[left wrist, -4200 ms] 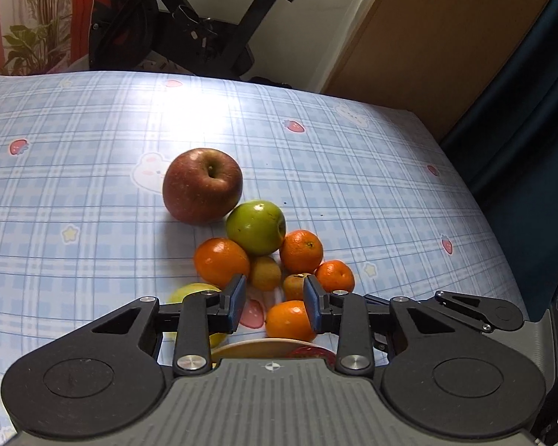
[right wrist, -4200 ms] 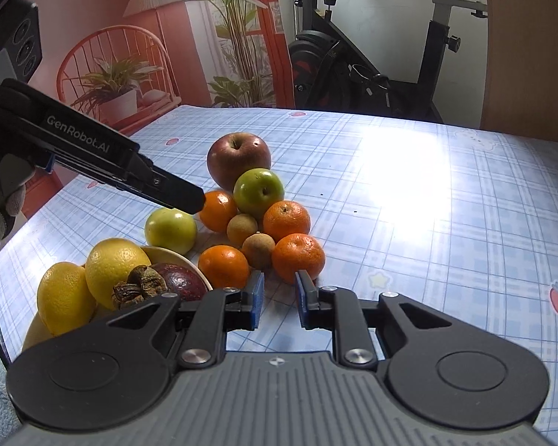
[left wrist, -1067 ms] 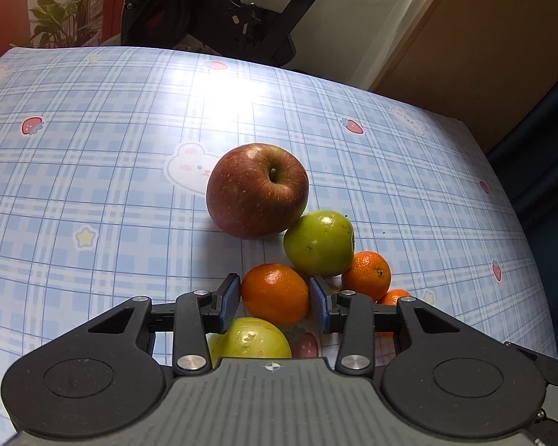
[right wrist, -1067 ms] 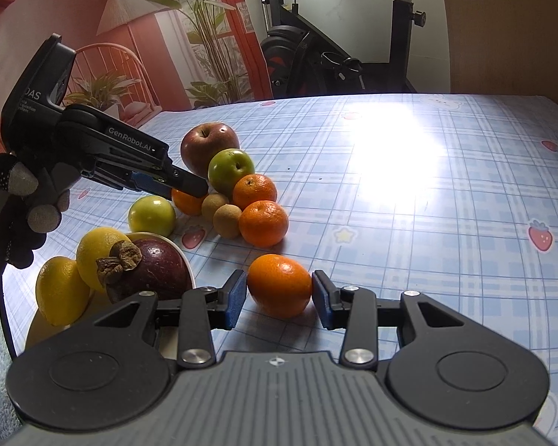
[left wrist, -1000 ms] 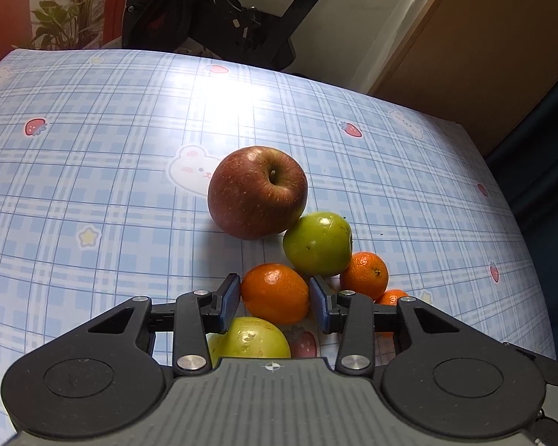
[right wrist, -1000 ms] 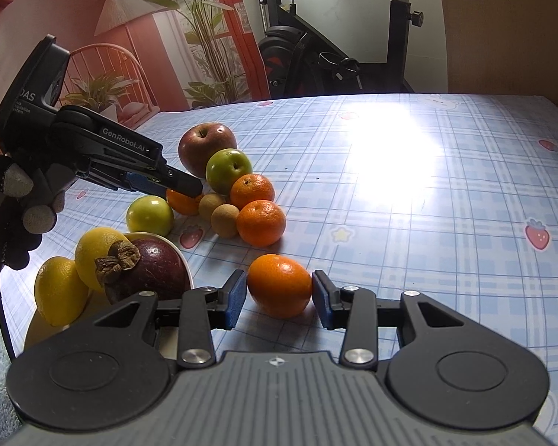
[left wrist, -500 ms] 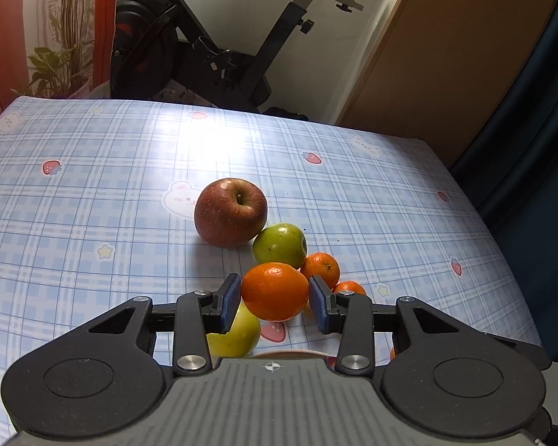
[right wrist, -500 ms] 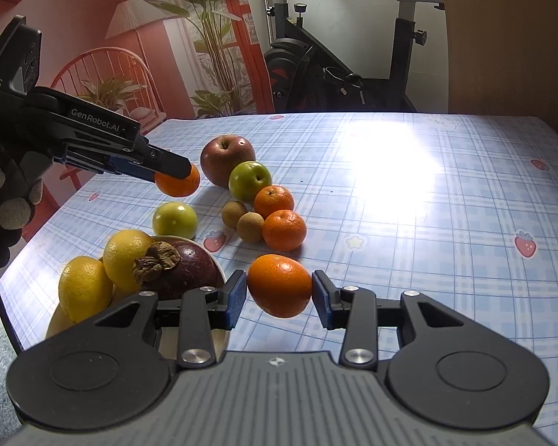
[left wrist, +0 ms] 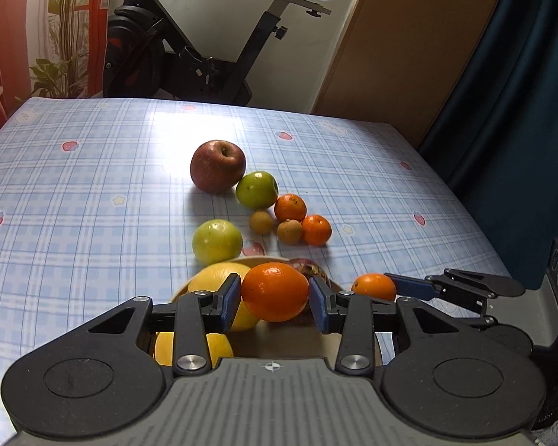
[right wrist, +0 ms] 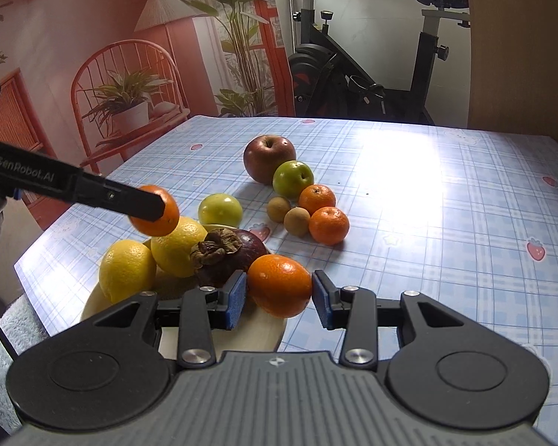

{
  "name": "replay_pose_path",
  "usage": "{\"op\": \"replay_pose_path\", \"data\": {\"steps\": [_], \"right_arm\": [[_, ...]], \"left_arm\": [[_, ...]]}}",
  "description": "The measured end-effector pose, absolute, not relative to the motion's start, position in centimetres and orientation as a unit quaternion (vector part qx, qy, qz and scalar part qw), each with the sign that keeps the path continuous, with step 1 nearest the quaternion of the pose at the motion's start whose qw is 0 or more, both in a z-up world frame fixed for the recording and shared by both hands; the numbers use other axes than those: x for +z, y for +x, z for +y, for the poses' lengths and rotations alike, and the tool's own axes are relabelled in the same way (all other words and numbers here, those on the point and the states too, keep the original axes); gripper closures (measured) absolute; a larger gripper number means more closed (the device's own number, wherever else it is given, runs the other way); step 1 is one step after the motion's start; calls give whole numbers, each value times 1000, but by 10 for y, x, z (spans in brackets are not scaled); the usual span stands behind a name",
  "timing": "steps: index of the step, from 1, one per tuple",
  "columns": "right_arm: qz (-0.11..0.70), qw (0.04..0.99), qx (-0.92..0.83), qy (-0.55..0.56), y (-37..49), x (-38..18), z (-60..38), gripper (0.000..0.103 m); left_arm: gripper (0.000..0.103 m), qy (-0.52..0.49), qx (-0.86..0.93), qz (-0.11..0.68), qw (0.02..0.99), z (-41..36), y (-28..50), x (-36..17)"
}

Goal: Organize fruits
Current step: 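Lower both tangerines into the bowl and open both grippers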

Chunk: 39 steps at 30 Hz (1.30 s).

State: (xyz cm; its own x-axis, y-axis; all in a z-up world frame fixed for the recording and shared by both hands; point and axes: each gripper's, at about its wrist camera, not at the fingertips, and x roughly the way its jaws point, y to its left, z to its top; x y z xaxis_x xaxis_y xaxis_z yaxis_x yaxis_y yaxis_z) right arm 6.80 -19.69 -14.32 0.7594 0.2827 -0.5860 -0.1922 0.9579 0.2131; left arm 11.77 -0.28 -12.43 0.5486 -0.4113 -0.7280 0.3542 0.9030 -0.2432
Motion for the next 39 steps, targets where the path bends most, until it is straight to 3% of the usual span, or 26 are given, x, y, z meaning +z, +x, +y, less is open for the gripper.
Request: {"op": "replay_pose_path", "data": {"steps": [10, 25, 39], "right_arm": [[334, 929, 145, 70, 55, -149, -177, 62], [345, 926, 140, 61, 61, -159, -172, 62], [329, 934, 141, -15, 70, -172, -157, 62]], "left_arm": [[61, -29, -196, 444, 874, 20, 76, -143], [61, -26, -174, 475, 862, 28, 78, -163], [64, -1, -169, 470, 866, 25, 78, -169]]}}
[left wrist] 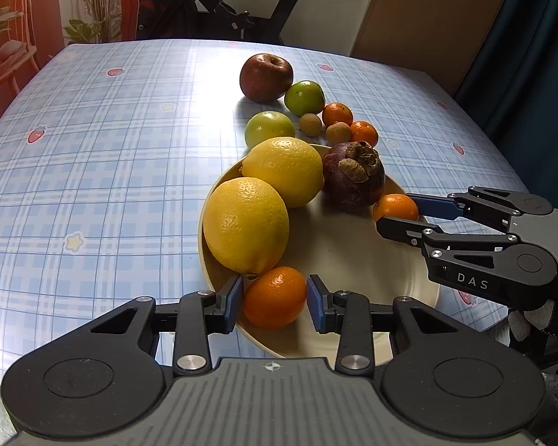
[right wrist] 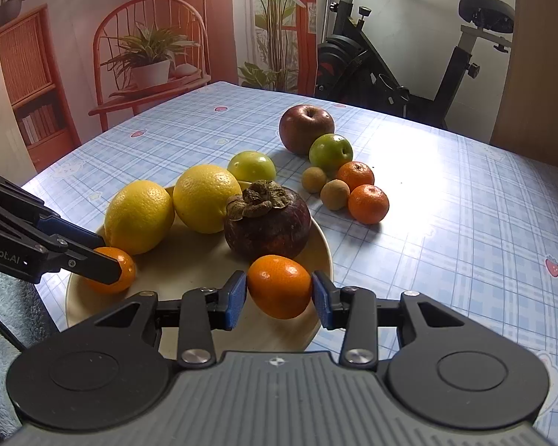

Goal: Organize fruits
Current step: 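Lower both tangerines into the bowl and open both grippers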

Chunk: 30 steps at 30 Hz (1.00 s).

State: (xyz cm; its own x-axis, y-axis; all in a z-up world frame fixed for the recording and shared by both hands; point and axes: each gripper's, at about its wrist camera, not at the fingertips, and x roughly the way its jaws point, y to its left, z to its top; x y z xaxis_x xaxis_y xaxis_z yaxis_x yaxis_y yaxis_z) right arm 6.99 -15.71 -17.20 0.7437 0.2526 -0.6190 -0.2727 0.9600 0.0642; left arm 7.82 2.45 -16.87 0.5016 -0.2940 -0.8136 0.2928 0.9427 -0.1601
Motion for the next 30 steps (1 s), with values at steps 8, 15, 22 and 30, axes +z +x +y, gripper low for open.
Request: {"op": "replay_pose_path", "data": {"steps": [8, 15, 22, 30], "right_arm": [[318, 938, 140, 9, 66, -166, -166, 61], [310, 941, 136, 20, 58, -160, -168, 61], [296, 946, 130, 20, 53, -154, -168, 61], [281, 952, 118, 35, 49, -147, -180, 61]], "left_arm": [[60, 17, -170, 446, 878, 20, 70, -157], [60, 15, -162, 412, 896, 21, 61, -143], [60, 18, -139, 373, 917, 22, 52, -132], [60, -4, -110, 360, 926, 30, 60, -129]]}}
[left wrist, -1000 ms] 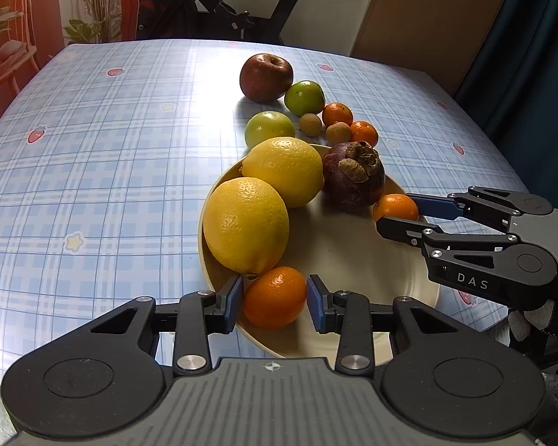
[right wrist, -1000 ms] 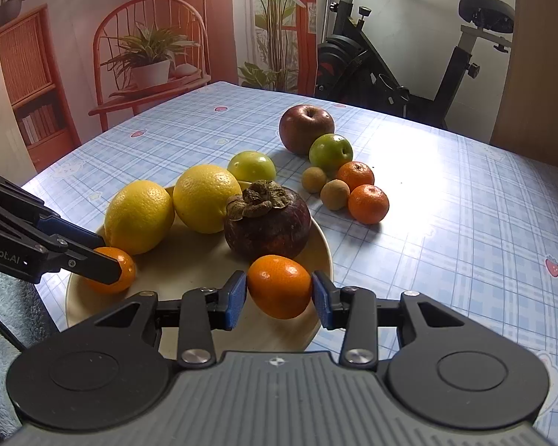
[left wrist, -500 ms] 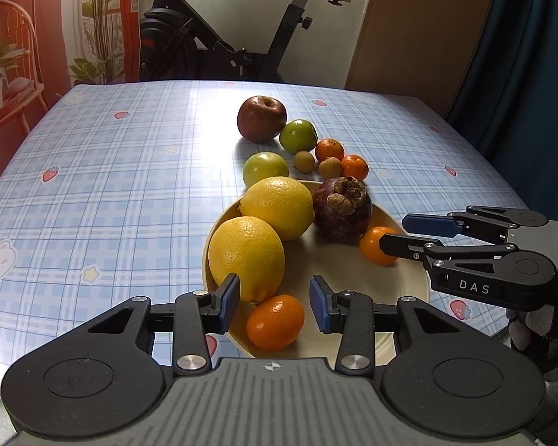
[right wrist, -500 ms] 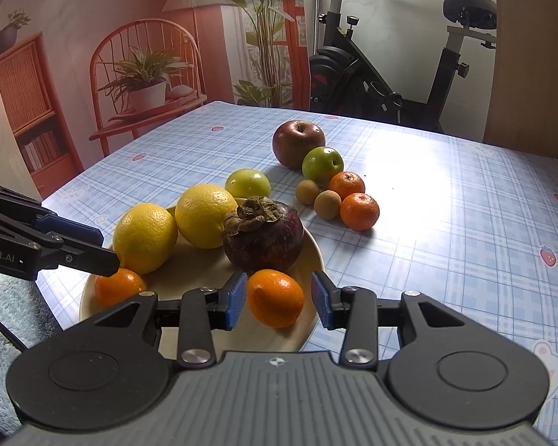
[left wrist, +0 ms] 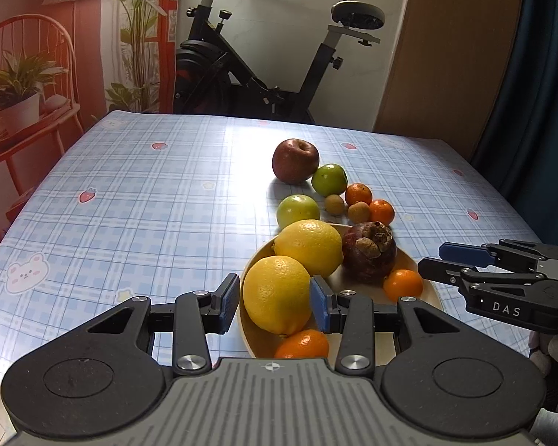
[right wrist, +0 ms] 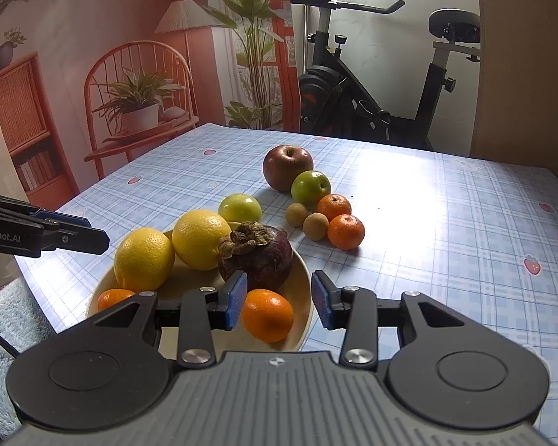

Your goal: Organize fruits

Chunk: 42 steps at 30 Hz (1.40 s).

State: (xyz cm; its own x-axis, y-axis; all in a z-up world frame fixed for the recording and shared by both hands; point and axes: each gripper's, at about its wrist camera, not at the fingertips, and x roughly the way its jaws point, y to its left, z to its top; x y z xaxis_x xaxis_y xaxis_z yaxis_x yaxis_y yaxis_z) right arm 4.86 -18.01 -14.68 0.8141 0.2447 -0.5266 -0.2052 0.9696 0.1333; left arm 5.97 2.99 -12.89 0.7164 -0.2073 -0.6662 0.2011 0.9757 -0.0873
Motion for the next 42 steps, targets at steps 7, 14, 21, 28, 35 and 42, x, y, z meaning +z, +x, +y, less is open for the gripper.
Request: {"op": "replay_pose_path", "data": {"steps": [7, 14, 21, 28, 35, 42], "right_arm": [[271, 956, 97, 61, 53, -138, -201, 61], [263, 959, 88, 55, 67, -128, -217, 61], [259, 962, 81, 28, 87, -129, -229, 61], [256, 962, 98, 3, 115, -135, -233, 61], [287, 948, 139, -13, 140, -158, -227, 61], [305, 938, 165, -29, 153, -175, -219, 61]], "left_arm": [[60, -1, -119, 339, 933, 25, 64, -120], [61, -22, -142, 330, 933, 20, 84, -109], [63, -29, -161, 330, 930, 1, 117, -103], [67, -24, -159, 313, 936, -14, 156, -100], [68, -10, -163, 319, 934, -27, 190, -108], [68, -29, -166, 346, 923, -31, 218, -118]]}}
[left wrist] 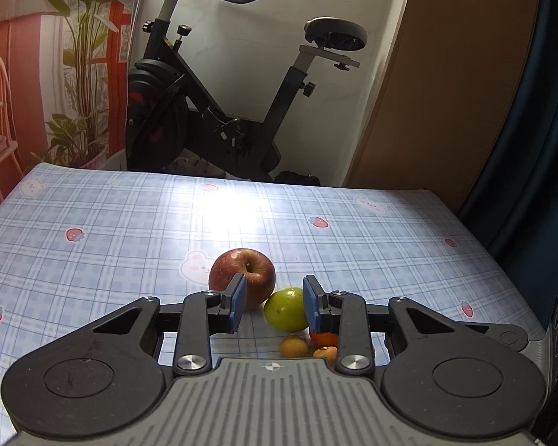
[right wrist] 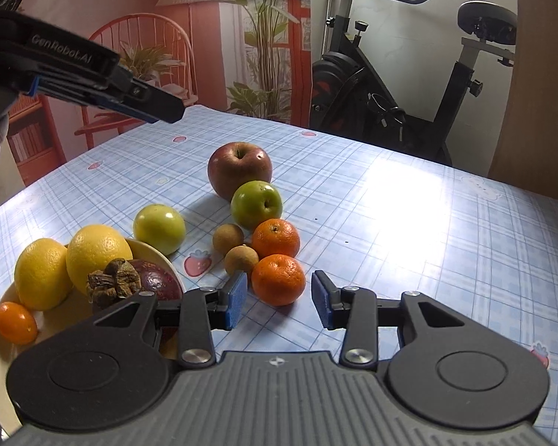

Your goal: Organize fruits

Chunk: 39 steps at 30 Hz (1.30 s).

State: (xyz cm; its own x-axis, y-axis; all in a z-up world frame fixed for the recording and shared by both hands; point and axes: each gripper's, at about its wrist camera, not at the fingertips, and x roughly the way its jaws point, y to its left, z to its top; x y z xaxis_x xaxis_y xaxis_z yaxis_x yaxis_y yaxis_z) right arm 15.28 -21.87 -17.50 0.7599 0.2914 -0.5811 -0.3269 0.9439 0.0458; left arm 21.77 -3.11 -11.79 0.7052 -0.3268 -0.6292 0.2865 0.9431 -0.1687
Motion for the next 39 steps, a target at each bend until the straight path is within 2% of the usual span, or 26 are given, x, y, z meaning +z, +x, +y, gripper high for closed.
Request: {"op": "replay_pose_path", "data": {"steps": [13, 16, 17, 29, 39], "right_arm": [[317, 931, 181, -29, 172, -189, -216, 61], [309, 934, 178, -14, 169, -189, -221, 63], [307, 935, 176, -8, 167, -189, -224, 64], [276, 957, 87, 25, 124, -189, -266, 64], [268, 958, 57, 84, 104, -189, -298, 64]], "left_arm": [[68, -27, -185, 387, 903, -41, 234, -133], [78, -19, -209, 388, 898, -48, 234, -137], [79, -14, -214, 390, 895, -52, 234, -138], [79, 23, -241, 430, 870, -97, 245, -168], [79, 49, -221, 433, 873, -117, 261, -176]]}}
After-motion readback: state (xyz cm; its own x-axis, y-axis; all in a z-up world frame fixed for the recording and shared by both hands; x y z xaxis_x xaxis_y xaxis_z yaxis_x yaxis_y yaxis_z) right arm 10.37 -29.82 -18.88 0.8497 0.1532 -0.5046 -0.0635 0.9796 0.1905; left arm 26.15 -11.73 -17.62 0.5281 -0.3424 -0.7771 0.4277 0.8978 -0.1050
